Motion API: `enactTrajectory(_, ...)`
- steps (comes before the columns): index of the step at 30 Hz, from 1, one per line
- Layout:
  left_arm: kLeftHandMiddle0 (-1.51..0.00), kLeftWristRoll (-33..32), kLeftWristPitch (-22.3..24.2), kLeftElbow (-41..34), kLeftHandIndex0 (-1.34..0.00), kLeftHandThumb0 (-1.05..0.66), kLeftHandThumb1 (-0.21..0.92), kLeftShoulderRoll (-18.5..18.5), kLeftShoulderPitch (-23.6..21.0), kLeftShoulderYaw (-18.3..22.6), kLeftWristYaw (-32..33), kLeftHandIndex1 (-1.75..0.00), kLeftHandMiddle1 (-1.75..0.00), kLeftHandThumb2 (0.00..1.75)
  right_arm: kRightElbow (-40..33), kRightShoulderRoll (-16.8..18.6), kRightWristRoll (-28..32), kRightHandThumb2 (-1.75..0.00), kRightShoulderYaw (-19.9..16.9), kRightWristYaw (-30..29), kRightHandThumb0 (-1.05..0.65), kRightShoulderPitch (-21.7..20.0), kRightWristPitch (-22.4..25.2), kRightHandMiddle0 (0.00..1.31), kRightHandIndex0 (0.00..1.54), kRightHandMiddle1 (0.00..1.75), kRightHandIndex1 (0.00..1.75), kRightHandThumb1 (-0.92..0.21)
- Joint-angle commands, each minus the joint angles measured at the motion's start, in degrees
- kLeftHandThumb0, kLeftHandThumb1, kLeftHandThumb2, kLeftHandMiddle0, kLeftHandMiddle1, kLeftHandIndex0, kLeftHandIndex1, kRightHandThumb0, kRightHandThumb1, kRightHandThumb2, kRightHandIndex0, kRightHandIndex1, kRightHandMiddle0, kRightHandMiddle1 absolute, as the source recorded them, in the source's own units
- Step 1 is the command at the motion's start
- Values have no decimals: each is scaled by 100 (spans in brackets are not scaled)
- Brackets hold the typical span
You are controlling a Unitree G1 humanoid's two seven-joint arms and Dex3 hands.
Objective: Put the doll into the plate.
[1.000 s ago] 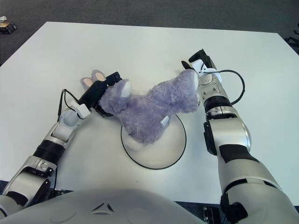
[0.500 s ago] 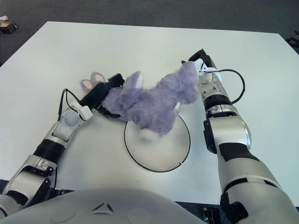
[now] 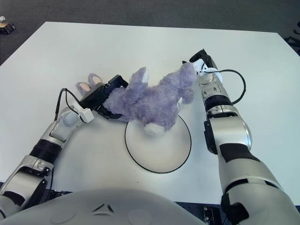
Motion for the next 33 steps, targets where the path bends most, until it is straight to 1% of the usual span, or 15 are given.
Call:
enactTrajectory(1, -48, 124, 169, -165, -1, -102, 92, 59, 71, -37, -70, -133, -175, 92, -12, -6, 13, -75, 7, -61, -1, -23, 48, 17, 18, 175, 175, -79)
enactTrajectory(3, -46, 117, 207, -221, -1, -100, 92, 56, 94, -30, -63, -135, -175, 93, 9, -13, 7, -75, 15, -54, -1, -19, 47, 17, 18, 175, 175, -79)
enactTrajectory(4, -46, 97, -19, -90, -1, -98, 92, -38, 66, 9, 137, -136, -175, 92, 41, -29, 6, -75, 21, 0, -1, -19, 38, 17, 18, 175, 175, -79)
enactTrajectory(5, -54, 84, -187, 10, -12, -77, 85, -108, 44, 36, 288, -150, -175, 88, 63, -40, 7, -75, 25, 39, -1, -19, 33, 17, 18, 175, 175, -79)
enactTrajectory(7, -63, 83, -356, 136, -22, -58, 78, -181, 9, 61, 445, -161, -175, 85, 94, -54, 20, -75, 17, 88, -1, -14, 10, 17, 18, 175, 175, -79)
enactTrajectory(9, -70, 104, -370, 171, -29, -47, 73, -174, -7, 55, 458, -168, -175, 83, 104, -58, 25, -75, 13, 96, -1, -13, -1, 17, 18, 175, 175, -79)
enactTrajectory(14, -74, 191, -404, 222, -34, -40, 69, -162, -40, 59, 509, -172, -175, 82, 98, -51, 42, -74, -7, 74, -1, -18, 15, 16, 18, 175, 175, -79)
enactTrajectory(33, -75, 224, -560, 336, -37, -39, 68, -151, -126, 55, 590, -170, -175, 81, 44, -21, 79, -74, -63, -25, -1, 9, -9, 16, 18, 175, 175, -79)
